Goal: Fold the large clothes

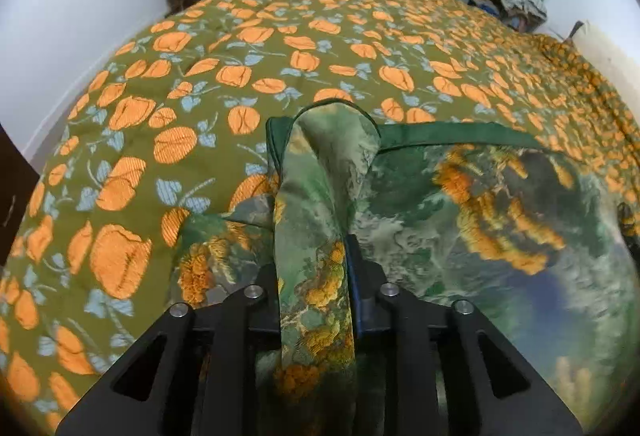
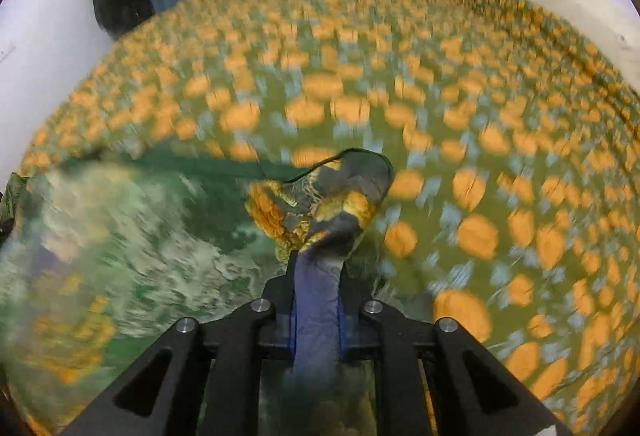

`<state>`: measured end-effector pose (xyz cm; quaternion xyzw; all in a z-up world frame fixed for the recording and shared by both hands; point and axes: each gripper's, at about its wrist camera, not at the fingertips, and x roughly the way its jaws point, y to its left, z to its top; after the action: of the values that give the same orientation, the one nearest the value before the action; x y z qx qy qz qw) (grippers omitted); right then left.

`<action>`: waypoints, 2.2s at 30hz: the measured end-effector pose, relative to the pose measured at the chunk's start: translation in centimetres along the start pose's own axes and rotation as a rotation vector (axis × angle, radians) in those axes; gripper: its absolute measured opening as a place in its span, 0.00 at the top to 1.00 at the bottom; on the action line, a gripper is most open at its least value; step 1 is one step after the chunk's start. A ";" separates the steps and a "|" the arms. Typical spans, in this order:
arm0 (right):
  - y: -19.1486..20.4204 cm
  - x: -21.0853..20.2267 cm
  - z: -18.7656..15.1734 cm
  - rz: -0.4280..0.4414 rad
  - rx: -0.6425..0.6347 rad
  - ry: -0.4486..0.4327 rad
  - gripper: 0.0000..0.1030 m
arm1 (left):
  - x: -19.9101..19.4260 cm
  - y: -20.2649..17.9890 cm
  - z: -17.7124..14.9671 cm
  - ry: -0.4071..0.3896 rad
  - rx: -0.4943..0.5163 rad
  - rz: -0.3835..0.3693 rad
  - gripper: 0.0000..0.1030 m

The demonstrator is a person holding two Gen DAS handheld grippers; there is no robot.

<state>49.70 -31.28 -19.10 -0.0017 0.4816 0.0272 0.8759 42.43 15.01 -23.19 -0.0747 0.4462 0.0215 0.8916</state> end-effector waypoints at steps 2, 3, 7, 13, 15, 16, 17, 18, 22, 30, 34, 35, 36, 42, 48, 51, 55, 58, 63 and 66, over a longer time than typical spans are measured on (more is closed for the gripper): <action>-0.2 0.6 -0.7 0.020 0.024 -0.029 0.85 | -0.1 -0.1 -0.6 -0.028 0.008 0.009 0.75; -0.5 0.8 -1.0 0.031 0.037 -0.037 0.84 | 0.0 -0.1 -0.8 -0.036 0.013 0.011 0.74; -1.1 1.1 -2.0 0.082 0.093 -0.076 0.83 | 0.4 -0.3 -1.0 -0.050 0.000 -0.011 0.74; -1.2 1.8 -2.2 0.102 0.111 -0.100 0.83 | 1.0 0.2 -1.2 -0.069 -0.031 -0.046 0.74; -1.6 2.0 -2.1 0.110 0.118 -0.107 0.83 | 1.2 0.2 -1.2 -0.072 -0.038 -0.054 0.74; -1.7 2.2 -2.1 0.115 0.122 -0.110 0.83 | 1.2 0.2 -1.2 -0.073 -0.038 -0.055 0.74; -1.8 2.2 -2.2 0.120 0.126 -0.113 0.83 | 1.2 0.2 -1.3 -0.075 -0.038 -0.055 0.74; -1.8 2.2 -2.2 0.124 0.129 -0.114 0.83 | 1.2 0.2 -1.3 -0.076 -0.038 -0.054 0.74; -2.4 2.0 -2.2 0.156 0.154 -0.124 0.83 | 0.9 0.2 -1.3 -0.080 -0.040 -0.060 0.71; -7.0 -3.2 -2.1 0.201 0.330 -0.183 0.44 | -3.4 2.4 -0.4 -0.038 -0.127 -0.067 0.11; -6.3 -8.9 -3.0 0.184 0.251 -0.257 0.44 | -7.1 2.6 -1.5 -0.051 -0.109 -0.084 0.11; -5.4 -10.2 -3.5 0.214 0.215 -0.266 0.44 | -7.9 2.5 -1.9 -0.057 -0.102 -0.092 0.11; -4.4 -11.2 -4.0 0.248 0.180 -0.268 0.44 | -8.8 2.2 -2.3 -0.064 -0.097 -0.101 0.11; 0.9 -9.5 -8.6 0.434 0.088 -0.123 0.44 | -11.3 -2.4 -3.6 -0.044 -0.006 -0.174 0.09; -0.2 -9.4 -10.0 0.223 0.149 -0.187 0.64 | -12.1 -9.2 -3.7 -0.003 0.149 -0.263 0.07; 1.9 -12.0 -9.9 0.239 0.032 -0.303 0.62 | -11.4 -12.5 -3.7 0.014 0.205 -0.309 0.07; 3.1 -9.5 -10.3 0.323 0.001 -0.199 0.62 | -7.3 -16.6 -1.6 0.080 0.259 -0.321 0.04; 3.0 -7.1 -10.8 0.329 0.005 -0.130 0.62 | -2.7 -18.5 -0.5 0.156 0.263 -0.263 0.04; 2.5 -6.8 -10.9 0.337 0.024 -0.135 0.62 | 2.5 -20.2 2.5 0.163 0.262 -0.168 0.01; 2.0 -6.9 -11.0 0.354 0.034 -0.135 0.62 | 4.0 -20.1 3.9 0.183 0.207 -0.141 0.01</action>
<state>36.62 -29.92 -19.12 0.0999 0.4150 0.1729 0.8876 50.07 -4.41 -21.77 -0.0153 0.5191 -0.0944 0.8494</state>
